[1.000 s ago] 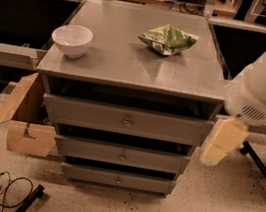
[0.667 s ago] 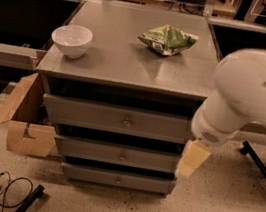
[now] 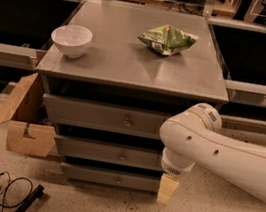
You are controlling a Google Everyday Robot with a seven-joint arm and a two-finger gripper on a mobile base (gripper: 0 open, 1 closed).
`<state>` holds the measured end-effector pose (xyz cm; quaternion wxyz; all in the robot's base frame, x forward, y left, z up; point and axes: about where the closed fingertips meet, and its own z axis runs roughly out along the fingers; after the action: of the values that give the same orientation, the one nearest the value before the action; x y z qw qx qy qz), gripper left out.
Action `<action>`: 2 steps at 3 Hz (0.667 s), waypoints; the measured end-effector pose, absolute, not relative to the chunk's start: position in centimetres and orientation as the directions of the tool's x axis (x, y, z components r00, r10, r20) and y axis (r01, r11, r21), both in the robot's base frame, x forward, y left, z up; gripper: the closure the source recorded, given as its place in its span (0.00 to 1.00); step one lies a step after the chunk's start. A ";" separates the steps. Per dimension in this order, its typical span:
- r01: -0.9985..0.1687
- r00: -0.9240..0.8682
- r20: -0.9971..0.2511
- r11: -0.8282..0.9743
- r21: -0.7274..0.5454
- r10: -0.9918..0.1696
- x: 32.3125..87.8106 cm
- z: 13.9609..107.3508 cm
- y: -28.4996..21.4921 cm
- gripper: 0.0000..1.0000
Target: Open bottom drawer
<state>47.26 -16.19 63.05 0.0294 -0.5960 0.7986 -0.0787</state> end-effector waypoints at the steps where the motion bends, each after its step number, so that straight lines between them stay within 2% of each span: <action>1: -0.947 -0.288 0.046 0.277 -0.161 -0.957 47.3 63.1 -16.2 0.00; 2: -0.952 -0.275 0.025 0.269 -0.146 -0.961 47.5 60.5 -14.9 0.00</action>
Offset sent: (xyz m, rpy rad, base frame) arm 0.0068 0.0342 -0.0662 0.0661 0.0208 0.0324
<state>47.49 -14.88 60.47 0.0343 -0.6009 0.7958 -0.0659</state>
